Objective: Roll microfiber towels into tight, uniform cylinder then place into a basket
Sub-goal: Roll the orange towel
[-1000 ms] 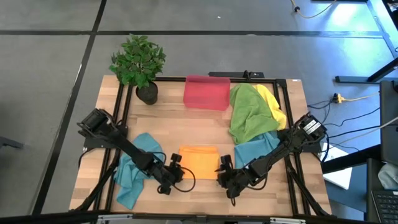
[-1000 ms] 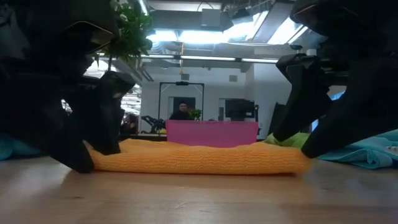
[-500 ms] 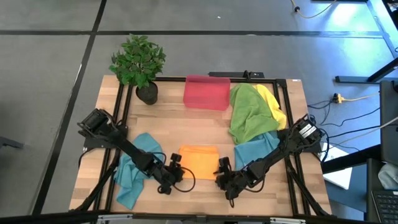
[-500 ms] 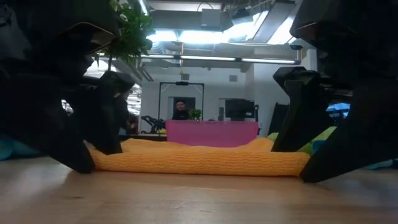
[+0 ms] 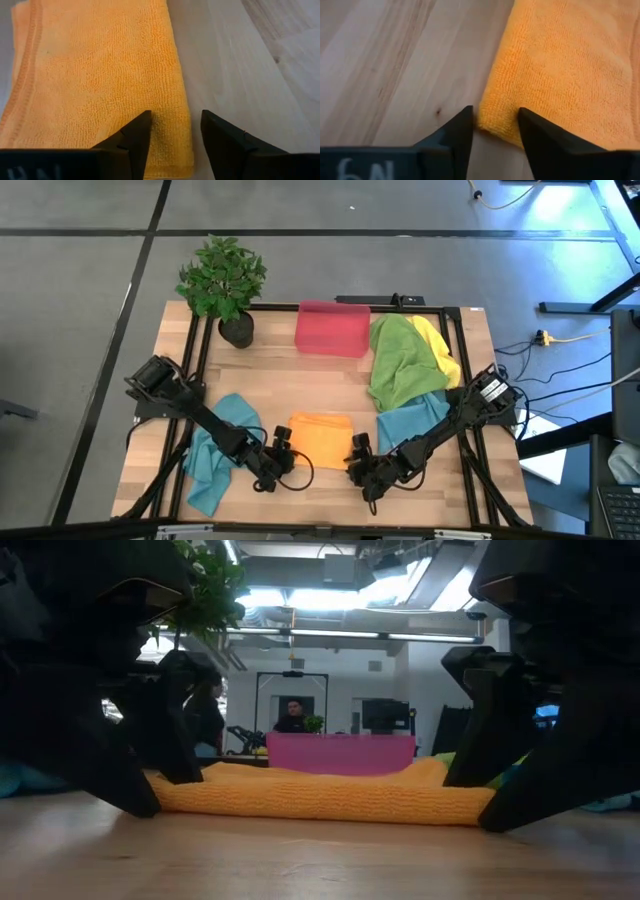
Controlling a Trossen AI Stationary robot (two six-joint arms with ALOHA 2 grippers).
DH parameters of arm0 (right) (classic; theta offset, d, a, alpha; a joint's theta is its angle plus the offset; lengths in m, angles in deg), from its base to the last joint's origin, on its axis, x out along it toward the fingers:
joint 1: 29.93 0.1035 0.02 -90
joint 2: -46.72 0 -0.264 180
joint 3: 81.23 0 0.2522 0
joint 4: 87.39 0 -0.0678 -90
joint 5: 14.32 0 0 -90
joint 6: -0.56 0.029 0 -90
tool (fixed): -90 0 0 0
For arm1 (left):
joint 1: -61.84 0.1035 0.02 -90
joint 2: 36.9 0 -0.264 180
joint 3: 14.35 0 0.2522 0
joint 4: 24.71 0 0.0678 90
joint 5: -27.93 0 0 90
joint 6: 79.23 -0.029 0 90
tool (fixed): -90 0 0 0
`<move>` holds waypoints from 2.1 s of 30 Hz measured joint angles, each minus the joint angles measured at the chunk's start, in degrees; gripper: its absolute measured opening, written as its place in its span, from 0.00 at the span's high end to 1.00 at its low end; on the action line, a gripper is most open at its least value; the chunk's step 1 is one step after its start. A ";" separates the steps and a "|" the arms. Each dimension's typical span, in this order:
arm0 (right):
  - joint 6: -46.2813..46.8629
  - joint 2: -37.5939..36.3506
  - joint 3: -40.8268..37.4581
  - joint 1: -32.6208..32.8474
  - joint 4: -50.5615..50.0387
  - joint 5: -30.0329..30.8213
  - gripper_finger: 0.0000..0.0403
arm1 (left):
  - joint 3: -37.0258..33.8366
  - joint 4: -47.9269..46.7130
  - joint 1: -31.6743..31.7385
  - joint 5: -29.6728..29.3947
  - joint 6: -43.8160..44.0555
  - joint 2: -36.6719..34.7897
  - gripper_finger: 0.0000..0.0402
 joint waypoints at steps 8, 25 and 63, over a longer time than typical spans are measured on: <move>-0.17 0.17 -0.17 -0.10 1.38 0.57 0.88 | -0.06 1.19 -0.07 -0.93 -1.88 0.53 0.82; 10.74 -4.64 -0.37 -0.67 3.64 -9.42 0.99 | -0.42 0.44 0.05 6.97 10.21 -6.25 1.00; 27.58 -7.85 -23.20 -7.86 48.76 -25.84 0.66 | -13.99 25.78 13.20 43.45 24.20 -8.40 1.00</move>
